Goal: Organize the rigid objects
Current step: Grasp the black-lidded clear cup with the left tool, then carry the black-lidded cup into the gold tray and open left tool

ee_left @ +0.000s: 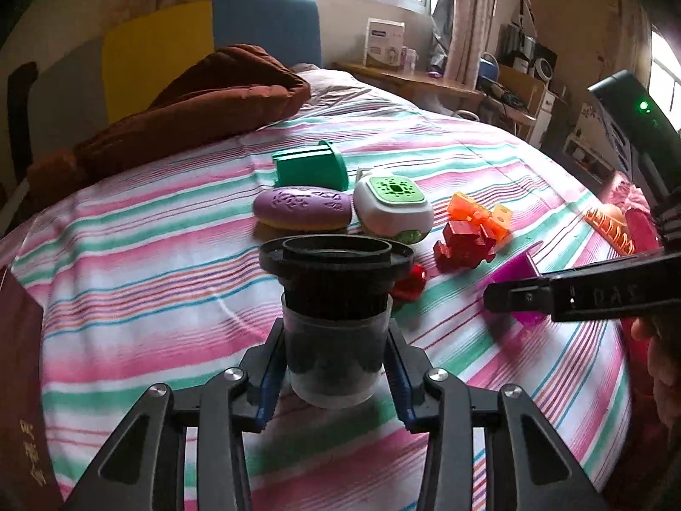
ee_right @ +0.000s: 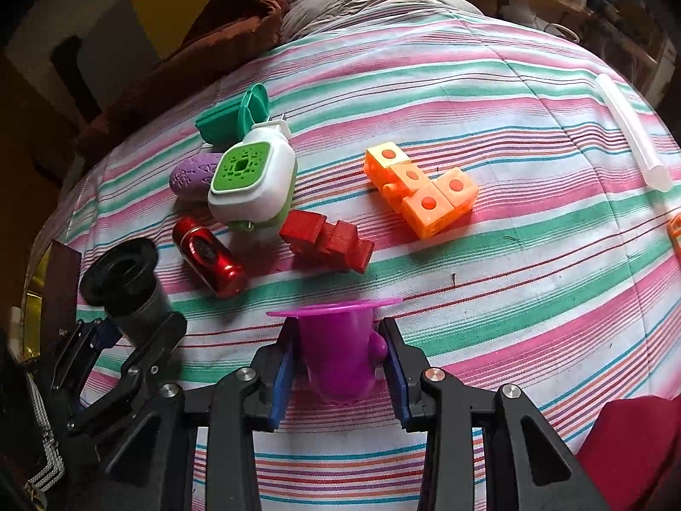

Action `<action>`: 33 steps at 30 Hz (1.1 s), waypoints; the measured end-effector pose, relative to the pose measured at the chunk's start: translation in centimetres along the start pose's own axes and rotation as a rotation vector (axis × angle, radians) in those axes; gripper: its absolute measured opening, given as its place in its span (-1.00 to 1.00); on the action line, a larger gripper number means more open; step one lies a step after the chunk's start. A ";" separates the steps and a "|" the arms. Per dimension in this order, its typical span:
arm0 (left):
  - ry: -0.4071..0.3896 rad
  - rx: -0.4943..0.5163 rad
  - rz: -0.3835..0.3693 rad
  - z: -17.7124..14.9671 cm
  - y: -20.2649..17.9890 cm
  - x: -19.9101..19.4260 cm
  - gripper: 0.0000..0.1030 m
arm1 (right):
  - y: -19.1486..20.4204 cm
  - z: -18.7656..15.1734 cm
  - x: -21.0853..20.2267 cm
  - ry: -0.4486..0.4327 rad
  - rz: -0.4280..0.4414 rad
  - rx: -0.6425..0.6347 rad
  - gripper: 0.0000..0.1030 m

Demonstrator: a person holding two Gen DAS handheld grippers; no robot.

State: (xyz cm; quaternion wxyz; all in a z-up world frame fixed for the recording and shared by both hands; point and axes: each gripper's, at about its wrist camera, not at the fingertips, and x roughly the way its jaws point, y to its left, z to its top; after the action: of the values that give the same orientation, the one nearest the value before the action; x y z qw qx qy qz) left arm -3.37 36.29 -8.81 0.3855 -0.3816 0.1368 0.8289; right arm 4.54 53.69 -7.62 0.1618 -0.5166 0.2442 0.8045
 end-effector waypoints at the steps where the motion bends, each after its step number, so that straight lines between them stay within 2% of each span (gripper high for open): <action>1: -0.003 -0.007 0.001 -0.3 0.2 -0.2 -0.17 | 0.0 0.0 0.0 -0.004 0.007 0.002 -0.26; 16: -0.019 -0.135 -0.020 -3.6 2.9 -3.4 -0.17 | 0.8 0.4 0.4 -0.046 0.034 -0.038 -0.27; 23: -0.019 -0.107 -0.040 -5.6 2.4 -5.5 -0.17 | 1.6 0.1 0.0 -0.047 0.033 -0.068 -0.27; 33: -0.044 -0.150 -0.111 -7.0 2.9 -9.6 -0.17 | 1.7 0.1 0.2 -0.046 0.046 -0.068 -0.27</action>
State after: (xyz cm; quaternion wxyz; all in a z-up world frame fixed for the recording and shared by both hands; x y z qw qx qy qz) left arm 2.07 25.57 -6.67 0.4043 -0.3979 0.0446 0.8223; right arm 3.53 52.32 -7.37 0.1310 -0.4973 0.2247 0.8277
